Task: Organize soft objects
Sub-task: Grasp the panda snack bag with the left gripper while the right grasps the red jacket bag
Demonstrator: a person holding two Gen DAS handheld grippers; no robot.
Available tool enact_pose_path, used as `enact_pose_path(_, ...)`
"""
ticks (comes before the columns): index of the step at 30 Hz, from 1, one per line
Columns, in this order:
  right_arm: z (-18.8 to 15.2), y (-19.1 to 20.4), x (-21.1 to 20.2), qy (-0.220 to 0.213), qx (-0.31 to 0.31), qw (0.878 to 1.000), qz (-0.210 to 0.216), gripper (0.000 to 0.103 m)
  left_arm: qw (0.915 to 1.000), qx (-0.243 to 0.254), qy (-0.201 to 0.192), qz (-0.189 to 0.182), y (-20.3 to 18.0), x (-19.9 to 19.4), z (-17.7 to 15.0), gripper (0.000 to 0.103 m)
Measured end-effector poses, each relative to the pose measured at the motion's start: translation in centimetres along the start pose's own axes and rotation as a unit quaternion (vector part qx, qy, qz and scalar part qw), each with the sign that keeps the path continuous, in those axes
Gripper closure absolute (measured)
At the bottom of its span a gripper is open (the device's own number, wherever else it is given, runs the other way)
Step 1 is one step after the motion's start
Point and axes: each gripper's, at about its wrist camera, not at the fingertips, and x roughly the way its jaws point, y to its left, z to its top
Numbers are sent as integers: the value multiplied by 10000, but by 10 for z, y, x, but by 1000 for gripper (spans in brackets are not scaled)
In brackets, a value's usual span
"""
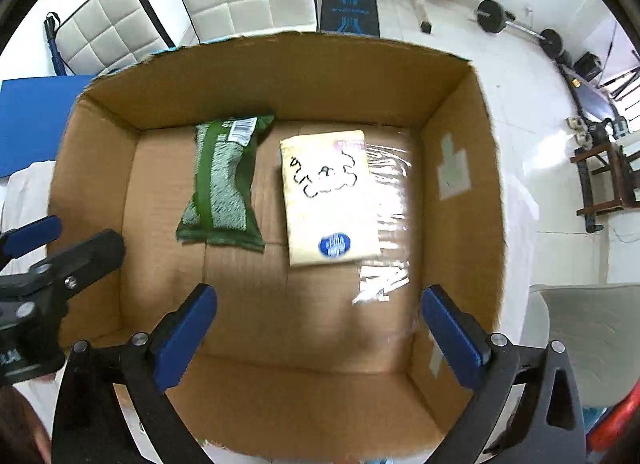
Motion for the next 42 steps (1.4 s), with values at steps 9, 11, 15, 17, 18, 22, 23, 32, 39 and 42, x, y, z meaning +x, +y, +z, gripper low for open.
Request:
enact_pose_path(9, -45, 8, -65, -582, 207, 9981, -66, 0, 9980, 136, -595, 146, -18, -57, -38, 2)
enact_pose_path(11, -57, 7, -82, -683, 230, 9974, -38, 0, 9977, 160, -637, 138, -21, -64, -48, 2)
enact_pose_path(15, -79, 7, -110, -856, 273, 9960, -7, 0, 9973, 124, -713, 142, -25, -80, -66, 2)
enact_pose_path(17, -89, 7, -121, -888, 279, 9956, 69, 0, 9972, 36, -726, 158, -24, -85, -75, 2)
enact_pose_path(18, -93, 7, -124, -894, 279, 9955, 104, 0, 9972, -4, -726, 177, -23, -87, -79, 2)
enact_pose_path(22, -117, 12, -122, -682, 198, 9968, 364, 0, 9972, -331, -593, 309, -8, -83, -107, 2)
enact_pose_path(23, -122, 14, -116, -594, 155, 9974, 385, 0, 9972, -381, -553, 340, -4, -80, -113, 2)
enact_pose_path(32, -163, 79, -6, 544, -1907, 9790, 473, 0, 9881, -1176, 582, 805, 53, 9, -199, 2)
enact_pose_path(39, -181, 123, 65, 1002, -3571, 9287, -14, 3, 9766, -1607, 1086, 928, 74, 54, -247, 2)
enact_pose_path(42, -186, 136, 87, 1115, -4012, 9090, -175, 6, 9730, -1773, 1178, 889, 79, 62, -258, 2)
